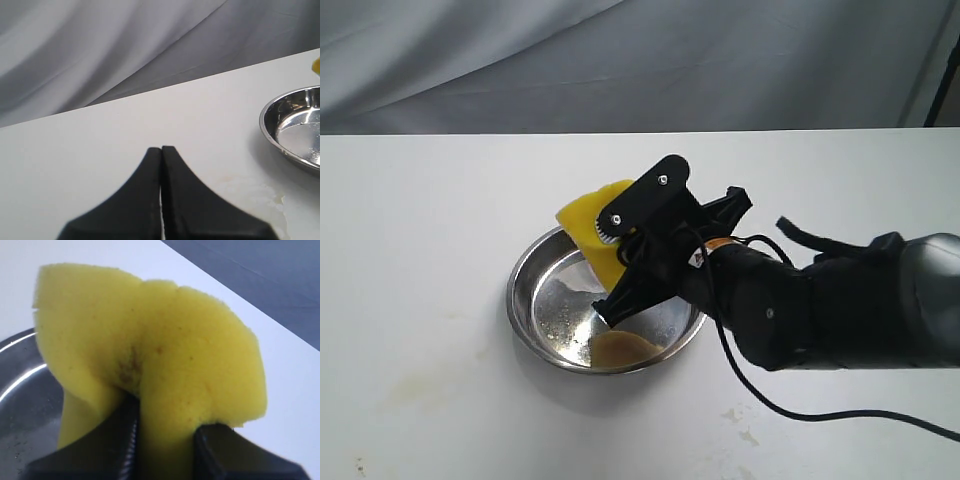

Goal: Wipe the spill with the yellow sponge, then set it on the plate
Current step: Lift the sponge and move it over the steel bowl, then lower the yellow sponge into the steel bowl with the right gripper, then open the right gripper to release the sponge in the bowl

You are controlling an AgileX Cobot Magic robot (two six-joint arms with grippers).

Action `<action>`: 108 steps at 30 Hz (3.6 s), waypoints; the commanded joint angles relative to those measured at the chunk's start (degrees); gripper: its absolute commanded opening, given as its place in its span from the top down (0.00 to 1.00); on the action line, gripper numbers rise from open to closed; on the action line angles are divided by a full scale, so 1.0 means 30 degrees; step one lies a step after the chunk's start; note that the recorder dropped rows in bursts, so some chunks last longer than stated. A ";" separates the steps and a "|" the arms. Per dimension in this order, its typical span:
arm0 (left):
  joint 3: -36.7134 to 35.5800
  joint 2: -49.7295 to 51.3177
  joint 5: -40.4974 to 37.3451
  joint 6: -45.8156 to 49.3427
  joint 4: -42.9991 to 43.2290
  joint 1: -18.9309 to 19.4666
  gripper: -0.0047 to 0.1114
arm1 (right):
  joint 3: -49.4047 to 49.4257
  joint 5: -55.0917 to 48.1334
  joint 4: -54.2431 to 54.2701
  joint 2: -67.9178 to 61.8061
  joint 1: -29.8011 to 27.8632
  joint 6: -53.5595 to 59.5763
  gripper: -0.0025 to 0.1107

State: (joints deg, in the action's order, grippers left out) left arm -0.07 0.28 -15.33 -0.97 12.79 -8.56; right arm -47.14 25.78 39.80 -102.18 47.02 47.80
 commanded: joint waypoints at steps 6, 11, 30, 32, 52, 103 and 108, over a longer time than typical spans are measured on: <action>0.0024 -0.0094 0.0035 -0.0094 -0.0097 -0.0015 0.96 | -0.0100 0.1638 0.0069 -0.0810 -0.0107 -0.1120 0.98; 0.0024 -0.0094 0.0035 -0.0094 -0.0097 -0.0015 0.96 | -0.0100 0.1860 0.0069 -0.0810 -0.0107 -0.2066 0.98; 0.0024 -0.0094 0.0035 -0.0094 -0.0097 -0.0015 0.96 | -0.0100 0.1787 -0.1288 -0.0810 -0.0107 -0.4595 0.98; 0.0024 -0.0094 0.0035 -0.0094 -0.0097 -0.0015 0.96 | -0.0100 0.1787 -0.1288 -0.0810 -0.0107 -0.4595 0.98; 0.0024 -0.0094 0.0035 -0.0094 -0.0097 -0.0015 0.96 | -0.0100 0.1771 -0.1563 -0.1800 -0.0107 -0.4962 0.62; 0.0024 -0.0094 0.0035 -0.0094 -0.0097 -0.0015 0.96 | 0.3509 0.4498 -0.0335 0.8625 -0.0100 -0.2448 0.53; 0.0024 -0.0094 0.0035 -0.0094 -0.0097 -0.0015 0.96 | 0.7846 0.5766 0.3277 1.4524 -0.0100 0.1413 0.74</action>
State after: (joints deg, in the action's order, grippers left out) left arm -0.07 0.28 -15.33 -0.97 12.79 -8.56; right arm -27.70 42.46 47.93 -63.62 47.02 49.99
